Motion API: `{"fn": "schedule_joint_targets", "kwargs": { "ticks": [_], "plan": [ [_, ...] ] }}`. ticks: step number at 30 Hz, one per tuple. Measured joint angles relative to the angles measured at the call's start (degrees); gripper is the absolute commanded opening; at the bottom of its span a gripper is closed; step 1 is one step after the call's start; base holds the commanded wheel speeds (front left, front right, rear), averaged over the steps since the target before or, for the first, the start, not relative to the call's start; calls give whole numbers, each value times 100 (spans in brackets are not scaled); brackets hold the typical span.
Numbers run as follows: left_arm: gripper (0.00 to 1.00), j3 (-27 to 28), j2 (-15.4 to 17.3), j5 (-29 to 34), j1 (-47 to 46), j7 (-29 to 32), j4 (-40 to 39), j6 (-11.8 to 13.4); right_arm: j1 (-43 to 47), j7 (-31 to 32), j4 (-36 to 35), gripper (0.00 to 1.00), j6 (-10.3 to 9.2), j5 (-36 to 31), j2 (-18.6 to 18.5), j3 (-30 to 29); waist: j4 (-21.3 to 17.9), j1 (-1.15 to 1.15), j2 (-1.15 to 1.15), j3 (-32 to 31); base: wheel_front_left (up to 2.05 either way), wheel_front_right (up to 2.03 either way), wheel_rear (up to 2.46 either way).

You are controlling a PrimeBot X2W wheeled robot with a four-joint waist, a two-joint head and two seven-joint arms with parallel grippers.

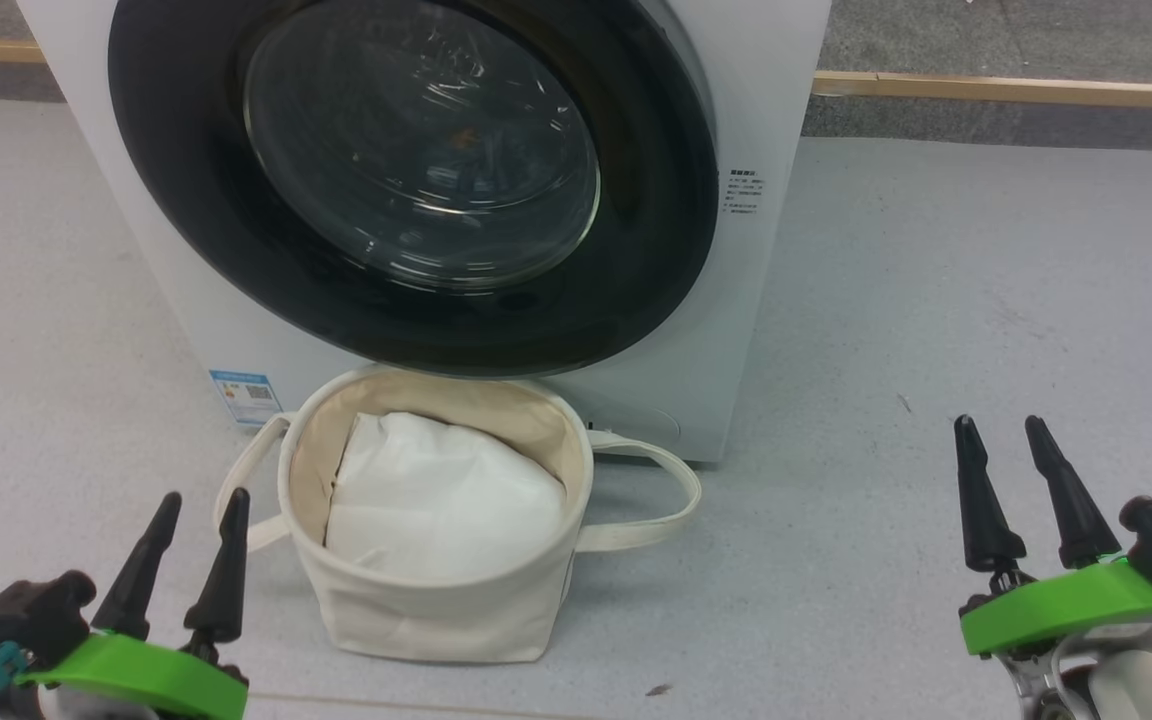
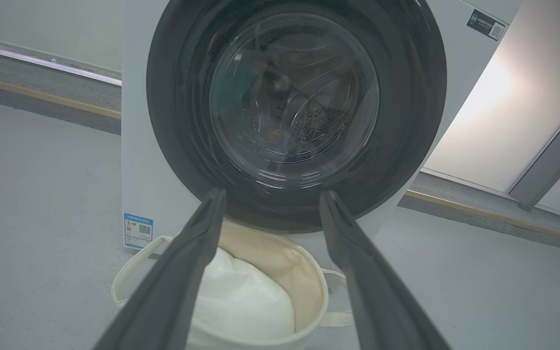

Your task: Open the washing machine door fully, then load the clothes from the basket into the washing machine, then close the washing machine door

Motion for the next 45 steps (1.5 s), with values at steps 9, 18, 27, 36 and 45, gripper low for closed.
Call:
{"fn": "schedule_joint_targets", "kwargs": {
  "ticks": [9,18,27,36,45],
  "plan": [
    [100,0,15,0,-1,0,11,-1,-2,0,0,100,0,0,0,2,10,0,0,-5,0,0,0],
    [100,-12,30,-1,-1,0,30,-1,-2,0,3,100,0,0,0,3,-13,-1,0,-26,0,0,0],
    [0,-75,-207,-158,383,69,372,8,348,59,410,0,0,171,180,74,-33,3,0,-22,0,0,0],
    [0,2,-311,-584,363,221,323,8,335,212,405,0,0,633,235,-49,-71,1,0,1,0,0,0],
    [0,44,-376,-962,363,355,265,8,335,333,404,0,0,1042,279,-134,-103,0,0,18,0,0,0]
  ]
}}
